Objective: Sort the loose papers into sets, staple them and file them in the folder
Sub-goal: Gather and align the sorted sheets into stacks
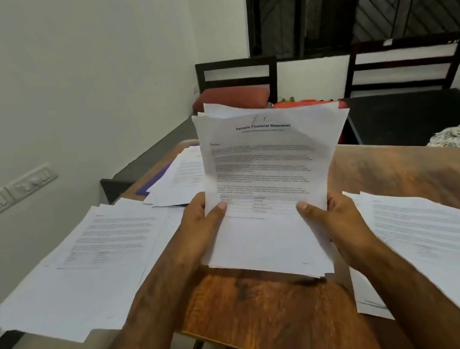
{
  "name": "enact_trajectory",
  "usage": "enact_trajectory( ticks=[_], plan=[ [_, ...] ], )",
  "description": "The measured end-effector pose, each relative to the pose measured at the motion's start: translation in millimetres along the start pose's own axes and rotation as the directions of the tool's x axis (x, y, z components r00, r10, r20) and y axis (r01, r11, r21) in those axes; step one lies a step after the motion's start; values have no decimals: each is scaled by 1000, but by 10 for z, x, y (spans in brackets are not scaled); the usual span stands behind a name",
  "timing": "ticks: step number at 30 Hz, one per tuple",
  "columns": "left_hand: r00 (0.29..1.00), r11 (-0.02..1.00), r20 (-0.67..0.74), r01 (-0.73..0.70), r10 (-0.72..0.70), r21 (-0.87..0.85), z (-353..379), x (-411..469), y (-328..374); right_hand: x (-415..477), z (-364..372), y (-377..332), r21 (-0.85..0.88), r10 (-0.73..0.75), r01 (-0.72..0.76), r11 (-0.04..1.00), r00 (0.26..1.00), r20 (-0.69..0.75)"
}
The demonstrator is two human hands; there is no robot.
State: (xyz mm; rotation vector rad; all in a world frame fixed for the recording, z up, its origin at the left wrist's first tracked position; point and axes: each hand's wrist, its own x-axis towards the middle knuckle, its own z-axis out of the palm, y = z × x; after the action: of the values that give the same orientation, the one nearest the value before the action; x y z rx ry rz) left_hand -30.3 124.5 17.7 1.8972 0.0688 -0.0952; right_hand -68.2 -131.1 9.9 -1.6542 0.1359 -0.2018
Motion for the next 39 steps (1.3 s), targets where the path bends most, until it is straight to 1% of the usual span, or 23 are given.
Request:
enact_trajectory(
  ticks=[1,3,5,7,8,11,13,15,17,18,20,21,22,23,24,25,27,29,31,32,36,38,39],
  plan=[
    [1000,1000,-20,-7,7,15,-13,-15,37,8,1,-17,16,26,-26,1000,999,34],
    [1000,1000,6,-25,25,4,-60,-47,77,0,22,-10,1,106,-107,994,988,115],
    [994,999,105,6,-2,-34,-127,-100,35,-75,49,20,-47,219,-214,976,961,169],
    [980,998,189,50,-54,26,-208,-146,-64,-182,76,45,-108,347,-332,937,918,193],
    [972,994,219,72,-89,86,-247,-172,-116,-247,92,47,-175,402,-371,912,892,204],
    [946,943,260,106,-194,316,-339,-218,-230,-358,125,32,-401,498,-383,832,835,235],
    [942,896,245,105,-228,431,-390,-204,-281,-398,167,14,-486,529,-368,793,812,248],
    [951,853,201,101,-234,511,-421,-177,-304,-440,195,-8,-554,532,-337,761,813,236],
    [963,789,170,62,-208,612,-427,-174,-294,-460,196,-10,-574,501,-310,758,839,210],
    [971,729,145,40,-188,683,-422,-183,-278,-469,187,-11,-574,484,-305,760,855,187],
    [989,568,73,13,-127,823,-395,-204,-226,-489,159,-33,-617,449,-279,736,883,136],
    [996,491,35,9,-80,871,-367,-224,-186,-497,145,-43,-633,432,-268,727,894,117],
    [1000,434,-1,8,-18,901,-334,-243,-143,-491,134,-47,-631,416,-263,729,904,103],
    [999,399,-28,9,42,917,-291,-250,-111,-485,125,-49,-616,409,-271,740,908,93],
    [995,391,-39,-2,95,920,-246,-255,-73,-476,117,-55,-592,413,-286,753,907,87],
    [991,406,-36,-20,129,914,-192,-261,-30,-476,117,-68,-566,419,-301,768,904,89],
    [988,469,14,-87,156,879,-72,-270,52,-480,112,-93,-541,406,-288,790,907,110],
    [980,509,106,-178,167,842,93,-271,118,-474,86,-98,-569,359,-230,790,925,124],
    [969,537,165,-239,183,809,332,-277,171,-462,5,-86,-630,294,-170,757,951,97],
    [964,556,172,-257,202,790,451,-284,183,-448,-42,-70,-646,265,-156,747,961,74],
    [938,665,219,-344,267,663,1071,-252,291,-390,-429,53,-619,116,-122,776,992,-50],
    [923,709,261,-384,282,592,1368,-240,371,-370,-669,140,-622,42,-120,774,990,-138],
    [916,714,275,-400,292,574,1512,-229,412,-356,-788,190,-636,14,-128,761,983,-181]
  ],
)
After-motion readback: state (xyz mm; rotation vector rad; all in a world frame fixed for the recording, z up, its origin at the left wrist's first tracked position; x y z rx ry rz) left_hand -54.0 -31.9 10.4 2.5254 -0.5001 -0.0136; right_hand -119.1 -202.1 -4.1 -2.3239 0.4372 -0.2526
